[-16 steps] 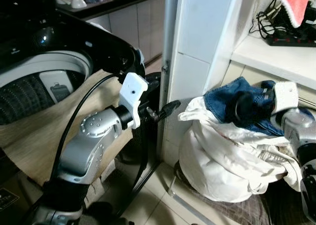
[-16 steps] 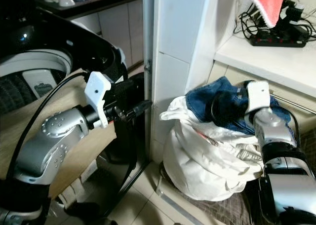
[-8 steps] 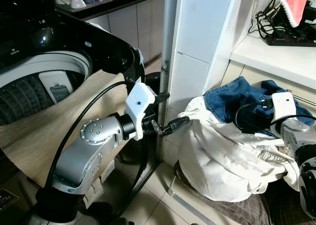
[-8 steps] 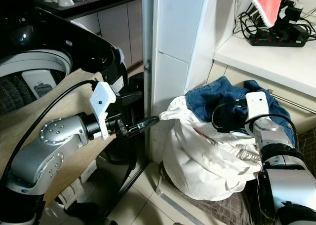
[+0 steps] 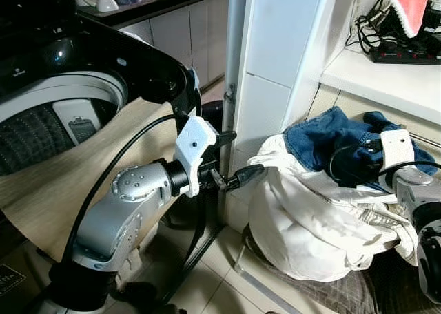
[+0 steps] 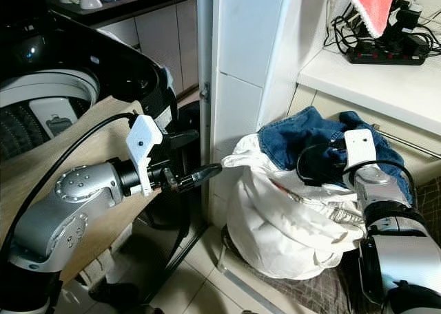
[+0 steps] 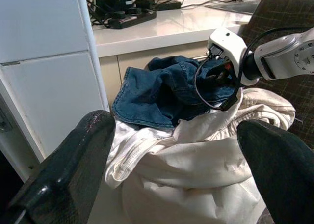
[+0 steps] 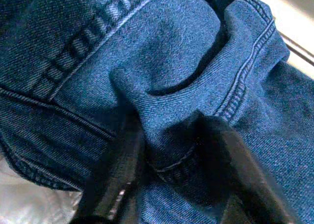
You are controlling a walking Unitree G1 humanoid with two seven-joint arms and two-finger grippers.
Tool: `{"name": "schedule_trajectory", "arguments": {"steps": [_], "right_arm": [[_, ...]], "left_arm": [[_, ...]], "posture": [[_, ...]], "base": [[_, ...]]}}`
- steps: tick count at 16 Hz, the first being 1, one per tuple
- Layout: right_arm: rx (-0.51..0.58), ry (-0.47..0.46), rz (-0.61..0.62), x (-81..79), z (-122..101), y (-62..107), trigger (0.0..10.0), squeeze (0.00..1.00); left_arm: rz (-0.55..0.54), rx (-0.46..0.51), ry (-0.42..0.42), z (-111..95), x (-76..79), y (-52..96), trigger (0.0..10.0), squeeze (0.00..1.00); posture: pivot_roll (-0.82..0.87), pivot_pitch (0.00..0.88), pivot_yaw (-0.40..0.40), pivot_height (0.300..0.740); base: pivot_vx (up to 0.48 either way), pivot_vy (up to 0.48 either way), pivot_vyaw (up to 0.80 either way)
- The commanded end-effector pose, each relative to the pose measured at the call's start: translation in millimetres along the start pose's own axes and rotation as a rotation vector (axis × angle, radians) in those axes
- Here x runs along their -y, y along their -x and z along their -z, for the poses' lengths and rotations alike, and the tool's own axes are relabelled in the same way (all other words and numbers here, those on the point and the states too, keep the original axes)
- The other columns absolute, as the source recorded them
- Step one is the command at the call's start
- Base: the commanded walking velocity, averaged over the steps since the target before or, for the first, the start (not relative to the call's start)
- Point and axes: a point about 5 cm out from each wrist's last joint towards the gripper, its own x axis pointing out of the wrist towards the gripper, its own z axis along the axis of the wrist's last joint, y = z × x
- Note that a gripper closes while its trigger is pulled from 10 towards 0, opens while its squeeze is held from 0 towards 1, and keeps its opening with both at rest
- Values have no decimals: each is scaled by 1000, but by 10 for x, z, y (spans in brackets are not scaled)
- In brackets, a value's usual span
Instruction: Clothes washing
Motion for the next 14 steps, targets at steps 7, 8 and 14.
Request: {"name": "schedule_trajectory", "arguments": {"steps": [7, 8, 14], "right_arm": [[18, -17, 9, 18, -58, 1, 0, 0], [28, -14, 15, 33, -79, 4, 0, 0], [323, -205, -62, 98, -721, 109, 0, 0]], "left_arm": [[4, -4, -5, -15, 10, -6, 10000, 0], [-2, -1, -12, -20, 6, -6, 10000, 0], [-101, 53, -31, -62, -72, -43, 10000, 0]], "posture": [[-13, 0, 20, 740], [-13, 0, 20, 740], [-35, 1, 23, 740]], "base": [[0, 0, 0], [0, 0, 0], [0, 0, 0]]}}
